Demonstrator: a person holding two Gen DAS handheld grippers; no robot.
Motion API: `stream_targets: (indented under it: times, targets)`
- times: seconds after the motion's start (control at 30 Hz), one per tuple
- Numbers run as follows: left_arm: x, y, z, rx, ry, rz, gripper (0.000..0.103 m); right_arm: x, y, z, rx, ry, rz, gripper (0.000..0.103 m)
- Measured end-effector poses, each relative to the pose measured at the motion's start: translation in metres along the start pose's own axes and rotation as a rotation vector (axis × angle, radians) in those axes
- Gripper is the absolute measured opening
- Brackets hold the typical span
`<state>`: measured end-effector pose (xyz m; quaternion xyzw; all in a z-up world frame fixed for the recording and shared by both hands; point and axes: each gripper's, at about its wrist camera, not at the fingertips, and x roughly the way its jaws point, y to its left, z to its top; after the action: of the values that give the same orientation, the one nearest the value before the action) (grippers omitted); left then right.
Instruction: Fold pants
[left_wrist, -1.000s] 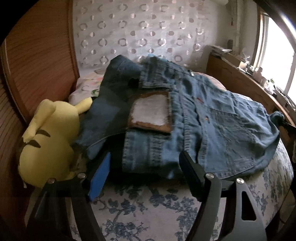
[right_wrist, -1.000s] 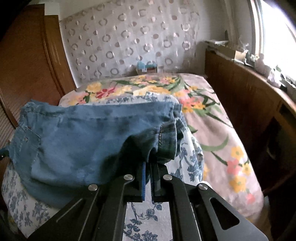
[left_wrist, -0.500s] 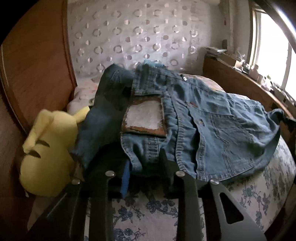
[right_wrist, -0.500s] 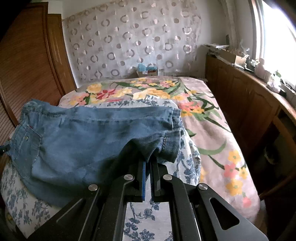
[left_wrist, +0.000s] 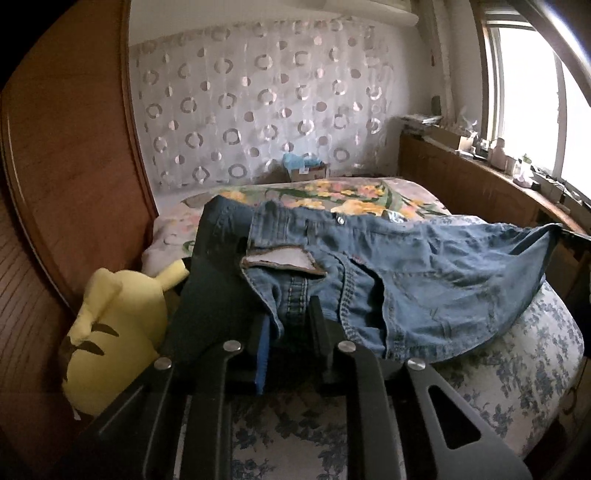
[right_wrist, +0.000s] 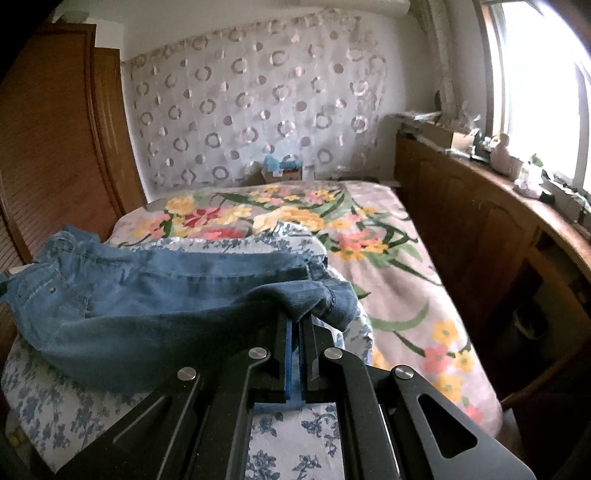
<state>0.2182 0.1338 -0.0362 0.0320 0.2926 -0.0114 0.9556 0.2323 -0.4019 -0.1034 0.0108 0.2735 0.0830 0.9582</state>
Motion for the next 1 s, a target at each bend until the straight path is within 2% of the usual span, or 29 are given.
stream_targets:
  times: [0.1, 0.17, 0.27, 0.37, 0.43, 0.5, 0.57, 0.7, 0.8, 1.0]
  targets:
    - [0.007, -0.005, 0.001, 0.024, 0.013, 0.009, 0.019, 0.021, -0.007, -0.005, 0.025, 0.068, 0.008, 0.002]
    - [0.012, -0.007, -0.002, 0.034, 0.028, 0.012, 0.019, 0.038, -0.005, -0.017, 0.003, 0.119, -0.016, 0.002]
    - [0.014, -0.007, -0.008, 0.035, 0.037, 0.010, 0.019, 0.056, -0.004, -0.033, 0.009, 0.188, -0.008, 0.003]
    - [0.017, -0.006, -0.011, 0.036, 0.049, 0.008, 0.019, 0.068, -0.006, -0.045, 0.054, 0.242, 0.009, 0.009]
    - [0.018, -0.007, -0.012, 0.042, 0.052, 0.006, 0.019, 0.070, -0.008, -0.048, 0.086, 0.249, 0.009, 0.017]
    - [0.019, -0.006, -0.013, 0.043, 0.053, 0.002, 0.019, 0.072, -0.010, -0.050, 0.112, 0.255, 0.013, 0.039]
    - [0.019, -0.006, -0.014, 0.042, 0.053, -0.002, 0.019, 0.073, -0.012, -0.055, 0.132, 0.257, 0.007, 0.044]
    - [0.023, -0.006, -0.015, 0.048, 0.056, -0.007, 0.019, 0.073, -0.020, -0.052, 0.192, 0.262, 0.028, 0.052]
    - [0.025, -0.005, -0.017, 0.043, 0.059, -0.012, 0.019, 0.075, -0.028, -0.048, 0.219, 0.262, 0.028, 0.052]
    - [0.030, 0.000, -0.023, 0.034, 0.070, -0.017, 0.019, 0.085, -0.020, -0.039, 0.163, 0.259, -0.019, 0.052]
